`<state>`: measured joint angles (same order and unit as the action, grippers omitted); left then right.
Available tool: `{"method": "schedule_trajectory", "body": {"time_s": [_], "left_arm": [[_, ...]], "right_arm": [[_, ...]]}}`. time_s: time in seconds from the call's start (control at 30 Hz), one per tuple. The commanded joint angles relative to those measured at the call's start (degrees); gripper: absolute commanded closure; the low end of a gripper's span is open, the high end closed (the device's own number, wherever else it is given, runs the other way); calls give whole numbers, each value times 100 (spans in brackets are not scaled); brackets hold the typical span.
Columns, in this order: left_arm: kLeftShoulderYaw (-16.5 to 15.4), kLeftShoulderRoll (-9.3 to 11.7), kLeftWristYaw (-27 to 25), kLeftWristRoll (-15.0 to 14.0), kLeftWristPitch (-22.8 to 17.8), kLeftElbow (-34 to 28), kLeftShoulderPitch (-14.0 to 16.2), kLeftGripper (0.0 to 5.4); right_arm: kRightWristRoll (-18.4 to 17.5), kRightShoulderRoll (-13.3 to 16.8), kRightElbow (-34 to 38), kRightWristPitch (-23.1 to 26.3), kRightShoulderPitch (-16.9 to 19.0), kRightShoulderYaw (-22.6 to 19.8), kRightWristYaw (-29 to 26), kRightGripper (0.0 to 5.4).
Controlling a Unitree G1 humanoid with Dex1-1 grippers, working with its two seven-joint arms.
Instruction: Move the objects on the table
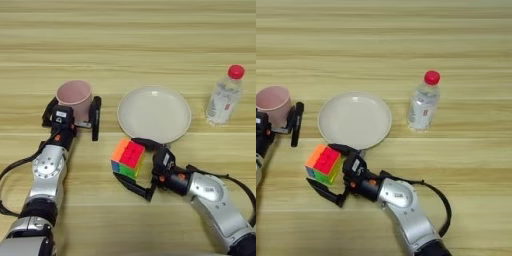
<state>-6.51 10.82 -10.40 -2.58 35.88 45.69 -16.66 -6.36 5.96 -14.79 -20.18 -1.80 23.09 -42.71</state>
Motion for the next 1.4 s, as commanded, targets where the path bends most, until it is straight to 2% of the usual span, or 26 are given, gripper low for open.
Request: {"method": "schedule_trajectory", "body": {"time_s": [0.03, 0.3, 0.6, 0.83, 1.1, 1.17, 1.3, 1.4], "left_arm": [[-2, 13, 8, 11, -70, 10, 31, 0], [-11, 3, 30, 7, -60, -4, 51, 0], [-1, -2, 18, 10, -76, 10, 26, 0], [-5, -21, 26, 3, -73, 29, 12, 0], [-3, -31, 26, 11, -78, 29, 5, 0], [-7, -31, 23, 7, -77, 30, 5, 0], [-11, -26, 10, -1, -76, 27, 13, 0], [-12, -25, 0, -3, -75, 28, 14, 0]], "right_arm": [[75, -94, -199, -35, -116, -14, 81, 111], [98, -165, -359, -54, -192, -61, 166, 204], [-147, -227, 327, 76, -66, -243, 354, 206], [-559, -276, 908, 387, -113, -507, 488, 206], [-872, -557, 873, 705, -662, -1214, 1194, 206], [-808, -598, 802, 724, -773, -1294, 1334, 206], [-131, -659, 351, 497, -1109, -1431, 2096, 206], [232, -724, 0, 419, -1342, -1453, 2519, 206]]}}
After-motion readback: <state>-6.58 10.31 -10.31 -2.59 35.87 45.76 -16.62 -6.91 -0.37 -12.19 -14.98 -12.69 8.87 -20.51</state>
